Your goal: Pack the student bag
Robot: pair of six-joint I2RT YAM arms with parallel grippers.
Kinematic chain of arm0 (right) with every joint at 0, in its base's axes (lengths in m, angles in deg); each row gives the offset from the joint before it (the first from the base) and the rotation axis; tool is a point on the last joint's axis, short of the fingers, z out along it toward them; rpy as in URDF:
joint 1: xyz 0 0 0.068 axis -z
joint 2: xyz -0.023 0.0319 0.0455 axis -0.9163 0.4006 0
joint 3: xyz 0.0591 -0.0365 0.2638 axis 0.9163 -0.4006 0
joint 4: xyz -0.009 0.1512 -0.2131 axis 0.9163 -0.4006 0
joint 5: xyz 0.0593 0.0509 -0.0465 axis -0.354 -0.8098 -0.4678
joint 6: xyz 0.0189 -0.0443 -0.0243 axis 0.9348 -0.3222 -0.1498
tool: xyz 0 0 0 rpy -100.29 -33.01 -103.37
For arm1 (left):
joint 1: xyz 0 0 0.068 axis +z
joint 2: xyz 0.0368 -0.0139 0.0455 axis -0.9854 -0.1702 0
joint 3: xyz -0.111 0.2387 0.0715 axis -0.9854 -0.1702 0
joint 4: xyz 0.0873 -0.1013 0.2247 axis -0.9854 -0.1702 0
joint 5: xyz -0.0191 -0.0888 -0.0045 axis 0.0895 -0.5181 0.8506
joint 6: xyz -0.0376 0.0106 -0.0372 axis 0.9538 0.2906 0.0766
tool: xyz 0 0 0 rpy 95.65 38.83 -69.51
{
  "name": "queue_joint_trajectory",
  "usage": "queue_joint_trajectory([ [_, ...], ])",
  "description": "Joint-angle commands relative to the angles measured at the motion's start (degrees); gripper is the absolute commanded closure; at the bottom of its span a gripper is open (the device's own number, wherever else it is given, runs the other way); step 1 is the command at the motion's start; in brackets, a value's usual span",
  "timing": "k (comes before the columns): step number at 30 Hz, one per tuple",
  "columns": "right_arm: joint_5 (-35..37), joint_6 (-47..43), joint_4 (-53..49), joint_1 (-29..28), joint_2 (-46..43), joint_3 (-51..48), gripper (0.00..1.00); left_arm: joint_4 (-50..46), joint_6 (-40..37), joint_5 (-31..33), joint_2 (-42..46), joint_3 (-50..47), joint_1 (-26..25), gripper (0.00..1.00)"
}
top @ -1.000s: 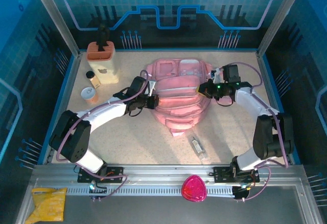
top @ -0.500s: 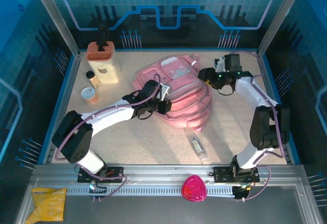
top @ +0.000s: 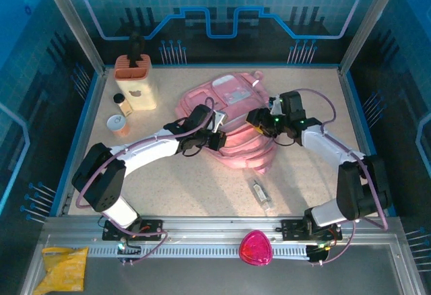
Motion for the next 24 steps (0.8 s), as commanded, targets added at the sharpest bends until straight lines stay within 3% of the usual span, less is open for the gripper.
queue_joint_trajectory([
  [1,0.49,3.09,4.70,-0.38,3.03,1.13,0.57,-3.25,-4.37,3.66,0.80,2.00,0.49,1.00],
  [5,0.87,3.60,5.99,-0.19,4.28,0.89,0.85,-5.71,-7.37,6.96,1.70,1.62,1.54,1.00],
  [9,2.59,3.35,5.87,0.39,3.50,-0.13,1.00,-6.11,-8.00,5.55,2.16,0.71,5.55,1.00],
  [15,3.26,4.30,6.85,1.51,2.96,-1.51,1.00,-5.09,-8.85,3.21,1.80,-0.36,11.27,1.00],
  [21,2.16,4.37,8.83,-2.32,2.88,-1.95,0.99,-6.16,-8.55,1.11,-1.09,2.30,13.28,1.00],
  [22,1.91,3.85,8.40,-2.70,2.51,-2.14,0.88,-6.25,-7.78,1.09,-0.97,2.29,13.29,0.98],
  [24,1.36,2.24,7.09,-2.83,1.28,-2.20,0.77,-6.77,-5.88,1.20,-0.06,1.71,13.28,0.80],
])
